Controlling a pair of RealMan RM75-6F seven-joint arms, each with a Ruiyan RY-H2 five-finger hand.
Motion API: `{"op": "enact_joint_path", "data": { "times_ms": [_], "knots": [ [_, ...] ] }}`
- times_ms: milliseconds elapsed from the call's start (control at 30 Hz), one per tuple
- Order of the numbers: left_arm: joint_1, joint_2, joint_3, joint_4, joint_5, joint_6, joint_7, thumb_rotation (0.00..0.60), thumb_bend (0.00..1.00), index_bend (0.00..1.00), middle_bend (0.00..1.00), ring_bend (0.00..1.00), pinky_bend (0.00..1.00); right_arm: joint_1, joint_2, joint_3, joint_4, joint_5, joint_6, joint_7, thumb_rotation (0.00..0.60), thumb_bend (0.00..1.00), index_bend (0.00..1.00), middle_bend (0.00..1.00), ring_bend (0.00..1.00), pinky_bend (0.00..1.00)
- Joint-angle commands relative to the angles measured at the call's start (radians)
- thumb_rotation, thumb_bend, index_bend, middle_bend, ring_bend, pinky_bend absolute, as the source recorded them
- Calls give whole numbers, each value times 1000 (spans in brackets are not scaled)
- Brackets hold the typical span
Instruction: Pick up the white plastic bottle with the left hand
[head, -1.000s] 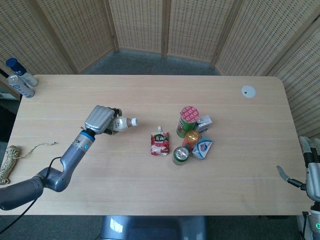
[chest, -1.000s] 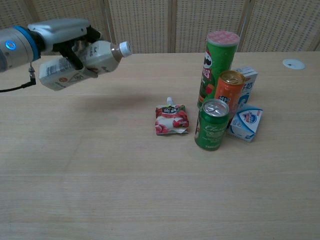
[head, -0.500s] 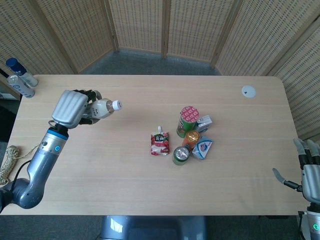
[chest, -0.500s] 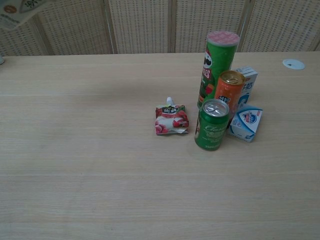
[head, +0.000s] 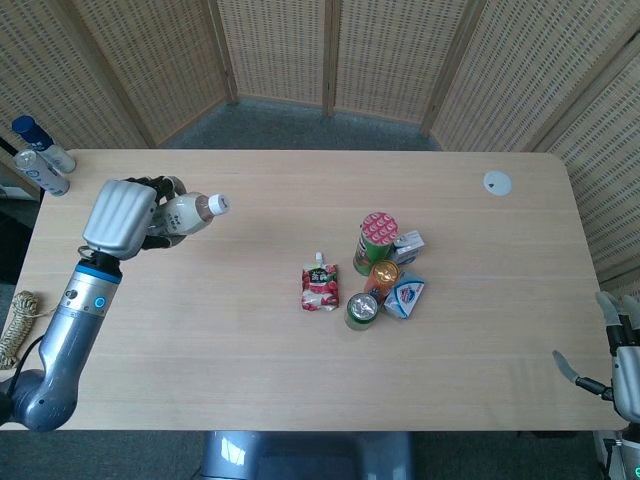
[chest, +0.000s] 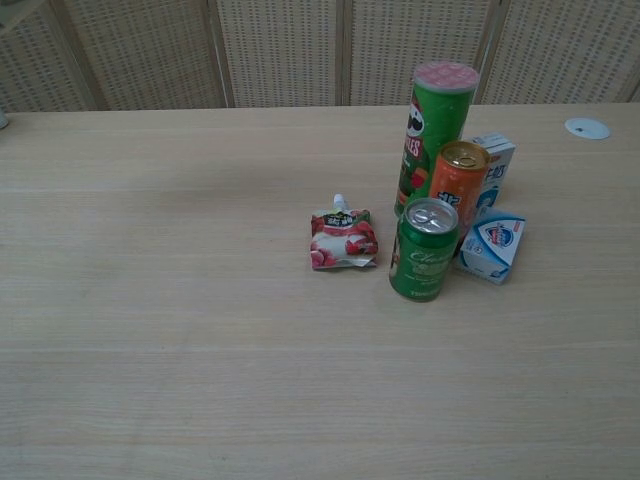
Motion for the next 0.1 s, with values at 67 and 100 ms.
{"op": "enact_joint_path", "data": {
  "times_ms": [67, 100],
  "knots": [
    [2, 0, 2, 14, -4, -5, -14, 600, 310, 664, 698, 652, 773, 6, 2, 1, -11, -6, -6, -12, 260, 266, 0, 129, 0, 0],
    [2, -1, 3, 19, -6, -9, -20, 600, 310, 664, 698, 652, 773, 8, 3, 2, -16, -7, -8, -17, 259, 267, 0, 129, 0, 0]
  ]
}}
